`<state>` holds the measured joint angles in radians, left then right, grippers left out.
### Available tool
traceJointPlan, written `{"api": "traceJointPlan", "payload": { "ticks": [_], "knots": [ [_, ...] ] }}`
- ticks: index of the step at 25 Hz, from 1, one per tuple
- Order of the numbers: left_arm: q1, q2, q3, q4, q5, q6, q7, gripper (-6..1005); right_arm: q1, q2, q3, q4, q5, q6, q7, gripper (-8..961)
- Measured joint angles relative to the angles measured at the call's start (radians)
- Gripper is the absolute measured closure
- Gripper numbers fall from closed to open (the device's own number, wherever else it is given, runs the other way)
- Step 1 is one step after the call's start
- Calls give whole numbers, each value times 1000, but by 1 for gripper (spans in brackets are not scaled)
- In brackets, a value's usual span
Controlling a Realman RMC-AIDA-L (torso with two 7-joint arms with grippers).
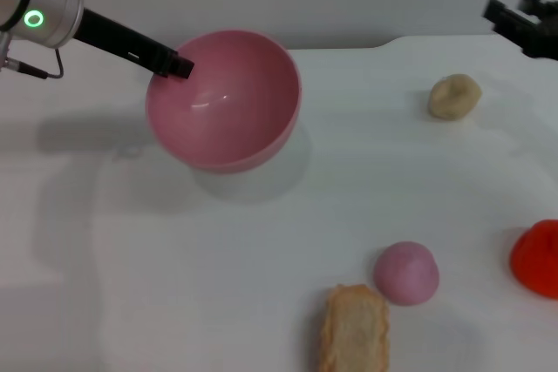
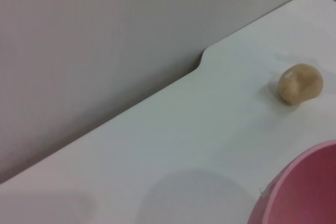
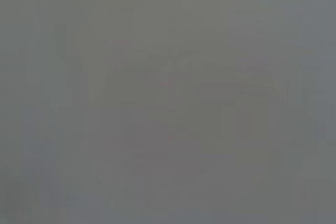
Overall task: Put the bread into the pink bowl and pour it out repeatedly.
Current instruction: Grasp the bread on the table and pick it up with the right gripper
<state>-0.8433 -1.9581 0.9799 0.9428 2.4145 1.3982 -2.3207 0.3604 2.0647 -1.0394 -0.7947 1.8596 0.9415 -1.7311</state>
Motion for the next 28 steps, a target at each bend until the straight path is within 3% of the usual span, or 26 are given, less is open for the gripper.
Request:
{"api": "traceJointPlan", "payload": {
  "ticks": [7,10,16,20,24,28],
  "knots": [
    [5,-5,4,1,4,-2,8,956,58,0,-51,-380,-687,64,671,295],
    [8,-5,6,-1,4,-3,10,956,84,1,-71,-494,-870,170,837,295],
    [15,-2,6,-2,5,-4,14,956,180,-9,-76,-592,-992,497,987,294],
    [19,-1,6,-4,5,-4,24,956,274,-2,-84,-594,-1078,699,1057,294],
    [24,-1,5,-5,5,-5,26,956,335,-1,-130,-570,-1085,819,1110,293],
    [27,-2,5,-6,5,-7,28,956,359,0,-226,-570,-1084,852,1136,293]
  ]
}}
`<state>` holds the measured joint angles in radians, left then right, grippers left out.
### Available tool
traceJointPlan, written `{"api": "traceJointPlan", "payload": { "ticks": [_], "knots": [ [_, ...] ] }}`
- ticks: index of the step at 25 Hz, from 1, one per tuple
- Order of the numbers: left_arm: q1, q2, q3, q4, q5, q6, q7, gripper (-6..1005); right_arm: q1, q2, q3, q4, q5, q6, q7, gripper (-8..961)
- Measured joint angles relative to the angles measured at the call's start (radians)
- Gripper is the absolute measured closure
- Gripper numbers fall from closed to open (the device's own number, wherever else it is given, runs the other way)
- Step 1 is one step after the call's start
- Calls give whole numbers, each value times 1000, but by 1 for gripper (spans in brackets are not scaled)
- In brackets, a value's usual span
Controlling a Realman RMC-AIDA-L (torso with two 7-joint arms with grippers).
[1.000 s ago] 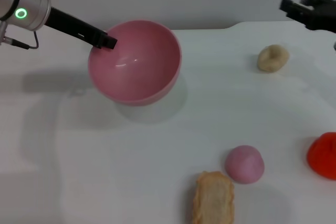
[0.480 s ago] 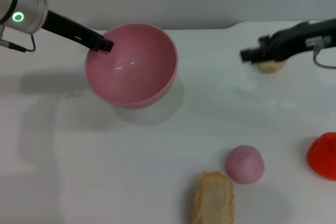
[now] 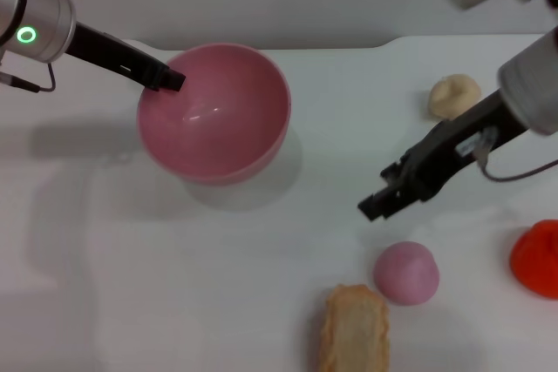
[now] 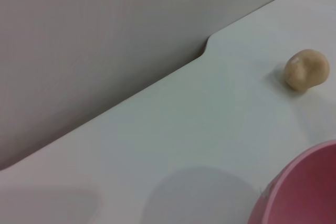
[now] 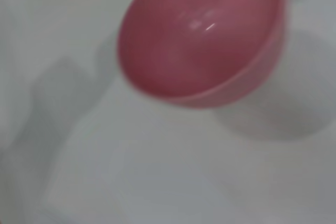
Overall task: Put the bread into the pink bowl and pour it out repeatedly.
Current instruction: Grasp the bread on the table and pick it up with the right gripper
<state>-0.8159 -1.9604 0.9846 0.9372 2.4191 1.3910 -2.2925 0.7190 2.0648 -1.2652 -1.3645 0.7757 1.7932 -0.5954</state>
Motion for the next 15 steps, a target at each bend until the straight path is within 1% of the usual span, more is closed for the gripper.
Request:
{"api": "traceJointPlan", "payload": {
  "ticks": [5,8,11,15],
  "knots": [
    [9,-6,0,-5,0,-3,6,956,16,7,-142,27,0,-33,-34,292],
    [16,-14,0,-10,0,-11,16,956,58,12,-204,112,55,-60,-61,292],
    [24,-20,0,-11,0,-13,20,956,109,12,-267,202,131,-93,-72,291],
    [39,-22,-2,-11,-5,-13,22,956,143,14,-342,242,148,-137,-77,277]
  ]
}}
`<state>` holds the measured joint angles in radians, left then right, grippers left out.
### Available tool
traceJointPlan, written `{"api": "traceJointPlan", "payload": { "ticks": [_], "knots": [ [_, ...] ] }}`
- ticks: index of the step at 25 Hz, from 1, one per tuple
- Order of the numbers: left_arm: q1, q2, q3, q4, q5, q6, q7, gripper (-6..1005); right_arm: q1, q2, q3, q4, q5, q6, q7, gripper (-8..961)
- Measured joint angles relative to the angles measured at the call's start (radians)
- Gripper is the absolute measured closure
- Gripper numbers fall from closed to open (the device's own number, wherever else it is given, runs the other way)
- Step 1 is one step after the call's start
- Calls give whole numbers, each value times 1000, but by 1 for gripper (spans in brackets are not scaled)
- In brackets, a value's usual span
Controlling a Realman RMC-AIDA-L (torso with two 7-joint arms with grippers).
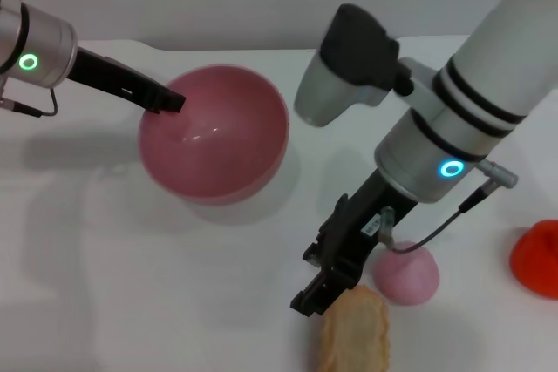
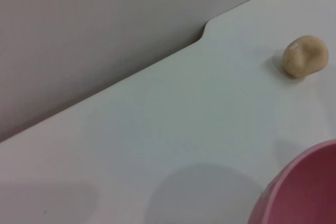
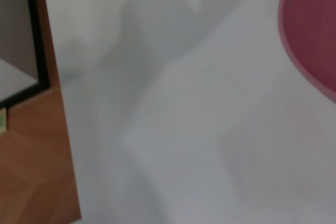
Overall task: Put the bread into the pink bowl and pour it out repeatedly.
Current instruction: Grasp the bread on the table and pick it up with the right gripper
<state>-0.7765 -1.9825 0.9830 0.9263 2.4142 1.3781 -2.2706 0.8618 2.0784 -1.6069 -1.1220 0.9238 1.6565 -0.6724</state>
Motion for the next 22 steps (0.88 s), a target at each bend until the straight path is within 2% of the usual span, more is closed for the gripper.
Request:
{"api": "traceJointPlan", "payload": {
  "ticks": [4,13,22],
  "knots": [
    [11,-3,-5,0,-2,0,0,956,4,1,-22,6,9,-17,-1,248],
    [15,-7,-1,0,-2,3,-7,956,-13,-1,-8,79,84,7,70,248],
    [5,-6,2,0,4,1,-3,956,-89,-8,211,-12,-33,-14,281,249]
  ]
}}
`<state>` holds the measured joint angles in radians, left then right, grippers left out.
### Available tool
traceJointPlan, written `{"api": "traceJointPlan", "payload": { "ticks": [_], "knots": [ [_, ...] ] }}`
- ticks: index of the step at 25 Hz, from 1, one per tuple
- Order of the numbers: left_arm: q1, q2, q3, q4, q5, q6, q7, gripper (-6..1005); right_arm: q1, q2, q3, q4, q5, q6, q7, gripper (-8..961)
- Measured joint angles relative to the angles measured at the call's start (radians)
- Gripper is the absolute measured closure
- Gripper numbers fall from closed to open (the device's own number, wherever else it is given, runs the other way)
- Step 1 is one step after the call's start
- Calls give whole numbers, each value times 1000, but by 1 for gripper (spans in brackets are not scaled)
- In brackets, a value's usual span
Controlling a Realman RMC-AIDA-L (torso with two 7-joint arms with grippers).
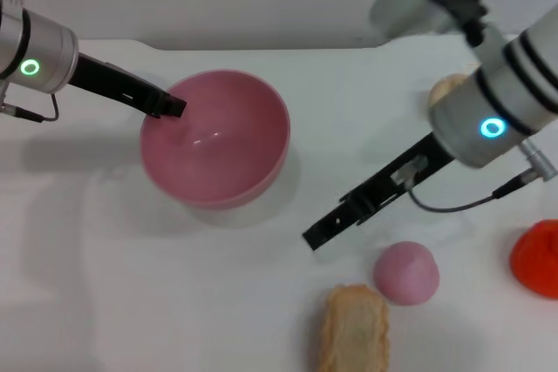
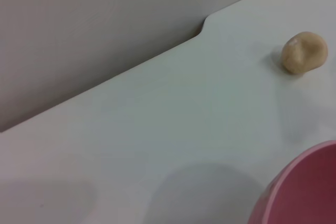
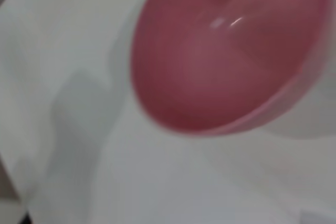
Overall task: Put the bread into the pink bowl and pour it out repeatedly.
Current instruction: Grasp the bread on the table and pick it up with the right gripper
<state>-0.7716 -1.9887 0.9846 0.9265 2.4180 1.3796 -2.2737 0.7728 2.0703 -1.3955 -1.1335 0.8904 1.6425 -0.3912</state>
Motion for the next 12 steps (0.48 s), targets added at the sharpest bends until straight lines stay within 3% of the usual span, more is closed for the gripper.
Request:
{"api": "traceJointPlan", "payload": {
  "ticks": [5,12],
  "knots": [
    [0,5,2,0,1,-1,3,956,-25,-1,41,-1,-9,9,36,249],
    [-1,7,2,0,1,-3,3,956,-30,0,-12,44,6,56,-2,249]
  ]
}}
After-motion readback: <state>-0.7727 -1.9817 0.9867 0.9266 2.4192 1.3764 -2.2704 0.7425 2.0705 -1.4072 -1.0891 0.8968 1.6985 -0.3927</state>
